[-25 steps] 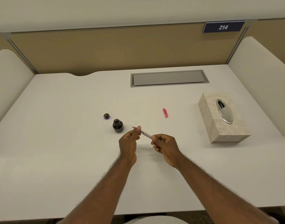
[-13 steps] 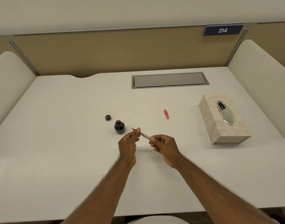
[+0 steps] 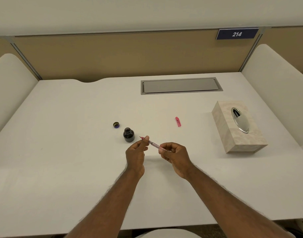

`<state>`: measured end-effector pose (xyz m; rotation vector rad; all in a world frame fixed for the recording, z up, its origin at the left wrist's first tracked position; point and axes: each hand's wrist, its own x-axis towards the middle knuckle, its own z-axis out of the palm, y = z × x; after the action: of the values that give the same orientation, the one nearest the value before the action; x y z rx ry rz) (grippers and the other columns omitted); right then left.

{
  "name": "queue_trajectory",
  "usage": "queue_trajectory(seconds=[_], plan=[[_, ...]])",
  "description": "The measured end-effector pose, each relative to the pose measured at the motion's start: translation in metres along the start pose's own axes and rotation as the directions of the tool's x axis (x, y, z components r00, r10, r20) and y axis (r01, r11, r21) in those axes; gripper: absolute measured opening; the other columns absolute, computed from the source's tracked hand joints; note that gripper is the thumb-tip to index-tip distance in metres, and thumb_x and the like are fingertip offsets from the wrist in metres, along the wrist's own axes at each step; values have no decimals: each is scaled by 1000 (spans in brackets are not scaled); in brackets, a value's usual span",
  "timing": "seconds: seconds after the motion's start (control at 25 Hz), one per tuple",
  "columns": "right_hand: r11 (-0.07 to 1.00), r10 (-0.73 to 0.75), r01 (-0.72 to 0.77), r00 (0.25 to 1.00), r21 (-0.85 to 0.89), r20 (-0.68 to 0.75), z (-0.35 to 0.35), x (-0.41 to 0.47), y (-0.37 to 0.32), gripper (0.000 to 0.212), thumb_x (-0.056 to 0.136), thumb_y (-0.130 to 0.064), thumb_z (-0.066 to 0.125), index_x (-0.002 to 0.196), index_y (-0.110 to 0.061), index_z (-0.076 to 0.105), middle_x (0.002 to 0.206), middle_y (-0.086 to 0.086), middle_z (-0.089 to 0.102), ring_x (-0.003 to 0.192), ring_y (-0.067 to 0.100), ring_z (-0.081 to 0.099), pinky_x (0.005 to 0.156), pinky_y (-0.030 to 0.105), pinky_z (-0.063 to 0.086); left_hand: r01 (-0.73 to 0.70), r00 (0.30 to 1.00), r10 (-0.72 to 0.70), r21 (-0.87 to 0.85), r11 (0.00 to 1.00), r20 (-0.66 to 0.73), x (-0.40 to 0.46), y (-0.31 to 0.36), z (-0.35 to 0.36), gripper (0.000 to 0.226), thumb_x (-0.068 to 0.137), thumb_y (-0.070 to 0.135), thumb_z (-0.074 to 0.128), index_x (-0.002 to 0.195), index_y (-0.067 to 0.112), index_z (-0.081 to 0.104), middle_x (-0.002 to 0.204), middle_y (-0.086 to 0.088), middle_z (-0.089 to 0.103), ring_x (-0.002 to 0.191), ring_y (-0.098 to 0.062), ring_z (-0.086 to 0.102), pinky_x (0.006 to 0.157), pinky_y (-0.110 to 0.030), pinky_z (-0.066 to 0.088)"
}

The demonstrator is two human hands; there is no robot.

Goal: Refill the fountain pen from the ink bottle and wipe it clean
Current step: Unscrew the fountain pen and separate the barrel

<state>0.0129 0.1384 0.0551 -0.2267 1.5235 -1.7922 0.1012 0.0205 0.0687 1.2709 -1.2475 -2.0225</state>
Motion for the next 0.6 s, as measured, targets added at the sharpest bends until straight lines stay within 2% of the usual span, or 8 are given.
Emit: queue_trajectory(seconds=[0.44,0.6], plan=[[999,39,-39,999,12,-10,8,-1,1,13,83,-8,70,93,-1,70,79,11,68,70,17,61,68,24,54,4,1000,-4,-15,1000,10,5,0,-5,25,77,37,78,83,12,76,82,3,67,81,-14,60,82,-33,44],[998,63,-63,998,3,-10,10,-1,1,14,84,-10,69,95,-2,70,79,9,69,71,15,63,68,24,54,16,1000,-15,-21,1000,16,7,0,-6,25,76,37,79,82,13,76,81,3,66,81,-14,59,87,-35,44]])
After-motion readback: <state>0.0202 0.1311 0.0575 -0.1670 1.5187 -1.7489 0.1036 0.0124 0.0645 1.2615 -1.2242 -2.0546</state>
